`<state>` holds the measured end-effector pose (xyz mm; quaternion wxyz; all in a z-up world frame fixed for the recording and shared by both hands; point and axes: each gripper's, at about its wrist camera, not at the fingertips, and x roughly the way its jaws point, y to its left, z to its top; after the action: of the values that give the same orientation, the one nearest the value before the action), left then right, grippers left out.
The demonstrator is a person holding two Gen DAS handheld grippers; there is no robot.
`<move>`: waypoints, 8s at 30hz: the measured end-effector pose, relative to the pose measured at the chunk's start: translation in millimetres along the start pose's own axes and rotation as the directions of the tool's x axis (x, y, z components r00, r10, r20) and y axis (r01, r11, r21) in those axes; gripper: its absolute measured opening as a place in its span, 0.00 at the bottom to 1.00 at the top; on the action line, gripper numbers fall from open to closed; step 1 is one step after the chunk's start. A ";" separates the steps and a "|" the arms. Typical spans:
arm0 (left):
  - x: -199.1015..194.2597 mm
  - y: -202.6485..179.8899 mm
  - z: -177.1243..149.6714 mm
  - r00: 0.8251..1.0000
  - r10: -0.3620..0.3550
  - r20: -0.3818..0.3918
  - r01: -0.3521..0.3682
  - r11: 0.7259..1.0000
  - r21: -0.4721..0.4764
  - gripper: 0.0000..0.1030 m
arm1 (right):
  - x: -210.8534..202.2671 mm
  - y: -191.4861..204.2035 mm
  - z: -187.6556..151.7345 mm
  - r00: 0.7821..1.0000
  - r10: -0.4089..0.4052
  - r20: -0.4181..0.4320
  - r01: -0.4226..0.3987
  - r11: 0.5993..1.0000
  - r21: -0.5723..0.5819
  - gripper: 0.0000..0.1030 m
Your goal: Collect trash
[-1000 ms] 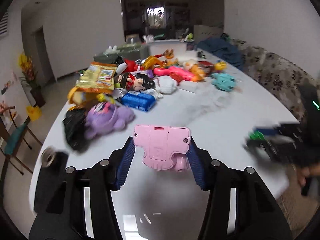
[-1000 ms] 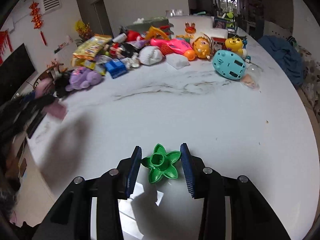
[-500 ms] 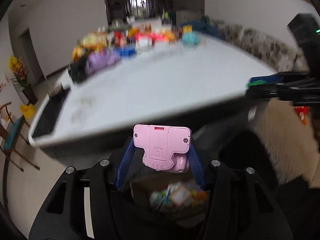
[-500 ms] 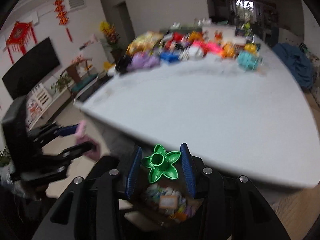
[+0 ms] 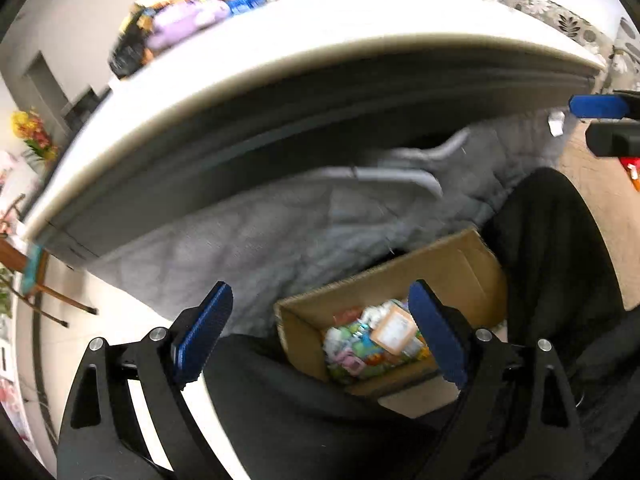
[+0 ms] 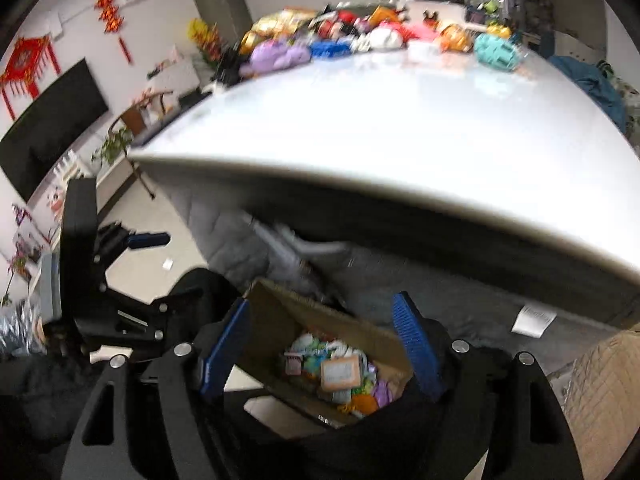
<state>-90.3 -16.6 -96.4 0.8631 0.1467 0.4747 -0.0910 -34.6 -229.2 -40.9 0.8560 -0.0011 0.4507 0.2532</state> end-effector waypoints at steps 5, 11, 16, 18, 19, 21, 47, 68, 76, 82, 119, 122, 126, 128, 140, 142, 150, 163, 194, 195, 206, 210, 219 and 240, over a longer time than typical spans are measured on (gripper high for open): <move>-33.7 15.5 24.7 0.999 -0.003 0.042 0.006 0.996 -0.086 0.85 | -20.7 -0.4 30.7 0.997 0.037 0.069 -0.038 0.999 0.011 0.71; -75.2 34.7 74.1 0.981 0.079 0.178 -0.058 0.991 -0.119 0.89 | -47.3 -2.8 85.6 0.972 -0.062 0.227 0.076 0.996 -0.053 0.90; -77.4 53.4 128.2 0.959 0.126 0.254 -0.081 0.981 -0.178 0.89 | -58.7 -16.2 136.6 0.916 -0.158 0.368 0.180 0.983 -0.026 0.95; -72.4 55.6 147.9 0.952 0.152 0.266 -0.102 0.976 -0.192 0.89 | -58.1 -26.6 161.1 0.893 -0.199 0.404 0.207 0.978 0.022 0.95; -70.4 58.0 157.7 0.949 0.157 0.274 -0.104 0.974 -0.201 0.89 | -56.8 -30.7 168.8 0.887 -0.212 0.410 0.214 0.976 0.041 0.95; -68.0 63.7 176.1 0.945 0.163 0.285 -0.102 0.971 -0.215 0.89 | -50.7 -42.1 188.0 0.872 -0.249 0.421 0.226 0.969 0.104 0.95; 19.2 109.1 274.0 0.952 0.198 0.235 -0.104 0.927 -0.360 0.89 | 74.5 -67.5 252.3 0.827 -0.491 0.274 0.421 0.864 0.276 0.95; 26.9 110.1 274.3 0.956 0.183 0.228 -0.087 0.922 -0.378 0.89 | 78.5 -72.3 242.1 0.838 -0.492 0.236 0.423 0.859 0.288 0.95; 26.5 109.8 271.6 0.957 0.190 0.220 -0.096 0.920 -0.381 0.89 | 77.9 -69.0 241.5 0.840 -0.487 0.238 0.422 0.863 0.277 0.95; 26.5 109.3 271.2 0.956 0.192 0.220 -0.098 0.920 -0.379 0.89 | 77.7 -68.0 239.8 0.844 -0.483 0.234 0.416 0.865 0.281 0.95; 27.4 109.9 265.9 0.963 0.173 0.208 -0.077 0.912 -0.402 0.93 | 75.9 -66.5 234.8 0.856 -0.466 0.224 0.398 0.871 0.289 0.95; 24.4 110.1 266.1 0.957 0.202 0.208 -0.102 0.906 -0.410 0.93 | 75.5 -65.5 235.3 0.856 -0.464 0.227 0.396 0.872 0.289 0.95; 24.5 112.7 266.2 0.961 0.186 0.205 -0.083 0.901 -0.426 0.93 | 75.5 -65.6 235.1 0.858 -0.460 0.227 0.390 0.872 0.295 0.95; 25.7 114.2 265.3 0.965 0.173 0.198 -0.071 0.897 -0.437 0.93 | 75.0 -65.6 234.5 0.858 -0.460 0.229 0.388 0.872 0.300 0.95; 28.4 115.4 264.2 0.969 0.143 0.203 -0.039 0.895 -0.444 0.93 | 78.9 -67.7 230.4 0.867 -0.449 0.215 0.374 0.873 0.312 0.95; 28.0 113.4 264.1 0.969 0.139 0.204 -0.037 0.899 -0.437 0.93 | 79.1 -67.7 229.1 0.867 -0.449 0.215 0.375 0.873 0.312 0.95; 24.5 104.4 265.5 0.960 0.207 0.190 -0.112 0.903 -0.414 0.93 | 77.8 -69.5 227.4 0.865 -0.454 0.215 0.374 0.867 0.328 0.95; 33.1 103.0 264.9 0.969 0.184 0.165 -0.105 0.910 -0.402 0.93 | 84.0 -76.0 228.4 0.879 -0.447 0.168 0.373 0.862 0.344 0.95; 35.1 102.4 263.4 0.976 0.149 0.161 -0.073 0.912 -0.403 0.93 | 84.1 -75.7 228.6 0.877 -0.452 0.162 0.385 0.864 0.325 0.95; 35.1 102.4 263.4 0.976 0.147 0.162 -0.071 0.913 -0.401 0.93 | 84.0 -75.9 228.5 0.877 -0.452 0.162 0.384 0.864 0.326 0.95; 32.4 101.6 264.1 0.974 0.150 0.170 -0.071 0.914 -0.399 0.93 | 82.8 -74.3 229.2 0.878 -0.449 0.166 0.383 0.866 0.321 0.95; 32.4 102.5 264.2 0.975 0.142 0.169 -0.063 0.912 -0.404 0.93 | 82.9 -74.2 229.1 0.878 -0.450 0.165 0.383 0.866 0.321 0.95; 31.2 103.1 263.5 0.972 0.143 0.185 -0.057 0.911 -0.408 0.93 | 83.8 -74.0 229.7 0.878 -0.450 0.164 0.383 0.866 0.322 0.95; 32.0 100.9 262.2 0.977 0.115 0.182 -0.032 0.914 -0.404 0.93 | 81.0 -73.8 233.0 0.873 -0.460 0.165 0.393 0.861 0.322 0.95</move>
<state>164.5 -11.3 26.2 0.9213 -0.0244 0.3871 0.0258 214.8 -204.9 18.2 0.9297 0.0493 0.3649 -0.0113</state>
